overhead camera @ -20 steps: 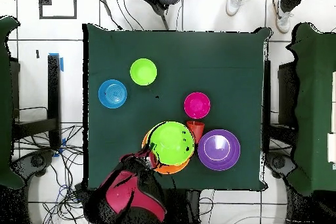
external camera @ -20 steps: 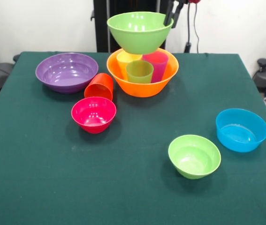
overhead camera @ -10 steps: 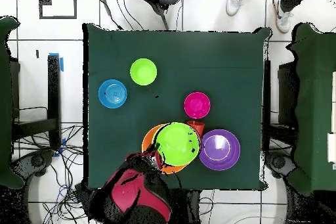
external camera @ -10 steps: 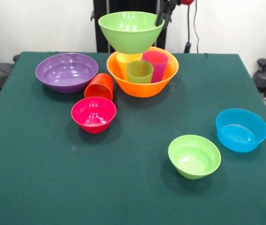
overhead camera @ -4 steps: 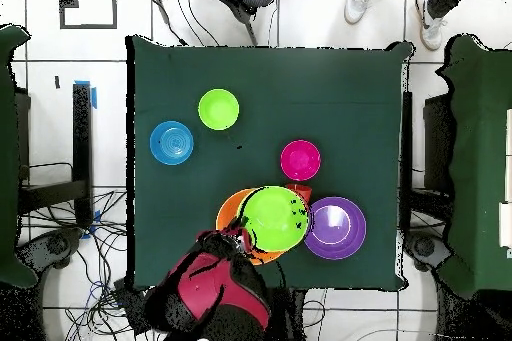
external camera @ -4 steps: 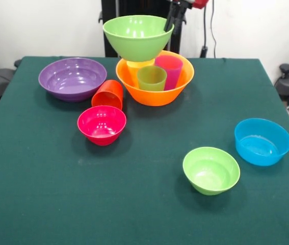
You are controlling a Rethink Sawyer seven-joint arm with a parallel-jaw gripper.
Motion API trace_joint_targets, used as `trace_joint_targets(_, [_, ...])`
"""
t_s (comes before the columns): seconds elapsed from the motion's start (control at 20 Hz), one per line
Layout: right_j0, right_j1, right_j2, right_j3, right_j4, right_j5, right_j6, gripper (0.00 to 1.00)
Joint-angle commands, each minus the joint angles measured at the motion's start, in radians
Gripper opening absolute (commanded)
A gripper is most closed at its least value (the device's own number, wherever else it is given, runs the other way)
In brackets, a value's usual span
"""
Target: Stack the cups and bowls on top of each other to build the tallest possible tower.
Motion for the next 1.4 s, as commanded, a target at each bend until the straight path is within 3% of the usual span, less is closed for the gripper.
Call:
trace_joint_targets(0.05, [0.015,0.063,0.094,-0.037,0.038,-0.096,0.13,0.0])
trace_joint_targets(1.4, [0.044,0.077,0.082,-0.046,0.086,-0.015,0.104,0.0])
